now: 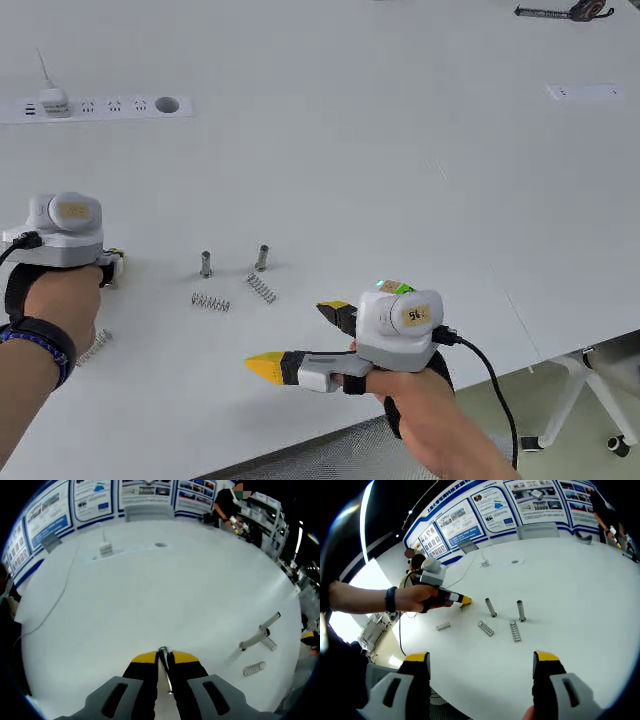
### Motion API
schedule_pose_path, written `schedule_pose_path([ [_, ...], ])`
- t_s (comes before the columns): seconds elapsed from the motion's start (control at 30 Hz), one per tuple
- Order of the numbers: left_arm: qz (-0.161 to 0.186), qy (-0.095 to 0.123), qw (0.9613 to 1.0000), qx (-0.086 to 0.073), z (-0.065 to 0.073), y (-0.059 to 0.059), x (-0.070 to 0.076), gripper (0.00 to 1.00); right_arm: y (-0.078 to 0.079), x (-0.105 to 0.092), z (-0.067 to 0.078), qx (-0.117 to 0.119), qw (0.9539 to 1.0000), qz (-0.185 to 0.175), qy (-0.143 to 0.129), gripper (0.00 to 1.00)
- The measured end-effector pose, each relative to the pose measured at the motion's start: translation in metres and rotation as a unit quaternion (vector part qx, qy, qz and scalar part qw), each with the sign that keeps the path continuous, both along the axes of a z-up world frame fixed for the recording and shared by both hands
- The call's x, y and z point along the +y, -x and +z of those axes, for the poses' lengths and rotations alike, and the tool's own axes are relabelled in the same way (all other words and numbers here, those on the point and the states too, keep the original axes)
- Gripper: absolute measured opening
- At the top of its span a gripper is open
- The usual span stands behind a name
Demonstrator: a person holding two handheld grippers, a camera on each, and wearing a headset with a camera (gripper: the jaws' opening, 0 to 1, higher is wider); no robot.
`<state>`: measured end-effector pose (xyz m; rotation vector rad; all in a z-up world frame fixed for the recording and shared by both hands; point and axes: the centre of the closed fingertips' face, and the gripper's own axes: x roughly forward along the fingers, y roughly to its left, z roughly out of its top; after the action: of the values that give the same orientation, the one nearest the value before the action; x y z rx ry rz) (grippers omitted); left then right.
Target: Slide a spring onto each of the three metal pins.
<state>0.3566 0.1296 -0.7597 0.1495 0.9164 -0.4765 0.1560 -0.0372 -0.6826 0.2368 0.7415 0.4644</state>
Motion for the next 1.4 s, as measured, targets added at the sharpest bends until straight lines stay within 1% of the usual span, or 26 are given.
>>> schedule_pose_path([
  [0.13, -0.003, -0.011, 0.9999, 0.004, -0.001, -0.001, 0.001, 0.08, 0.0, -0.002, 0.0, 0.0, 1.0, -0.004, -0.001, 0.85],
  [0.17, -0.002, -0.01, 0.9999, 0.007, -0.001, -0.002, 0.001, 0.08, 0.0, -0.002, 0.0, 0.0, 1.0, -0.005, -0.001, 0.85],
  [0.27, 0.007, 0.007, 0.9998, 0.019, -0.001, -0.002, 0.002, 0.07, 0.0, -0.004, 0.001, 0.0, 1.0, -0.007, -0.001, 0.85],
  [0.4, 0.004, 0.01, 0.9998, 0.019, -0.002, 0.003, 0.005, 0.07, 0.001, -0.007, 0.001, 0.0, 0.9999, -0.012, -0.001, 0.85],
  [0.5, 0.005, 0.016, 0.9997, 0.017, 0.0, 0.006, 0.007, 0.07, 0.001, -0.009, 0.001, 0.0, 0.9999, -0.016, -0.001, 0.84],
  [0.6, 0.008, 0.024, 0.9996, 0.013, 0.002, 0.008, 0.009, 0.07, 0.0, -0.009, 0.001, 0.0, 0.9998, -0.02, -0.005, 0.84],
  [0.73, 0.011, 0.03, 0.9994, 0.011, 0.005, 0.009, 0.011, 0.07, 0.0, -0.009, 0.001, -0.001, 0.9998, -0.019, -0.006, 0.84],
  [0.9, 0.02, 0.042, 0.9989, 0.004, 0.012, 0.01, 0.014, 0.07, 0.0, -0.009, 0.001, -0.001, 0.9998, -0.018, -0.005, 0.84],
  [1.17, 0.025, 0.05, 0.9984, -0.01, 0.022, 0.012, 0.021, 0.07, 0.0, -0.009, 0.002, -0.003, 0.9998, -0.02, -0.005, 0.84],
  [1.27, 0.029, 0.055, 0.998, -0.011, 0.023, 0.012, 0.023, 0.07, 0.0, -0.009, 0.003, -0.004, 0.9998, -0.019, -0.005, 0.84],
  [1.4, 0.03, 0.057, 0.9978, -0.015, 0.026, 0.014, 0.025, 0.07, 0.0, -0.008, 0.003, -0.005, 0.9998, -0.018, -0.005, 0.84],
])
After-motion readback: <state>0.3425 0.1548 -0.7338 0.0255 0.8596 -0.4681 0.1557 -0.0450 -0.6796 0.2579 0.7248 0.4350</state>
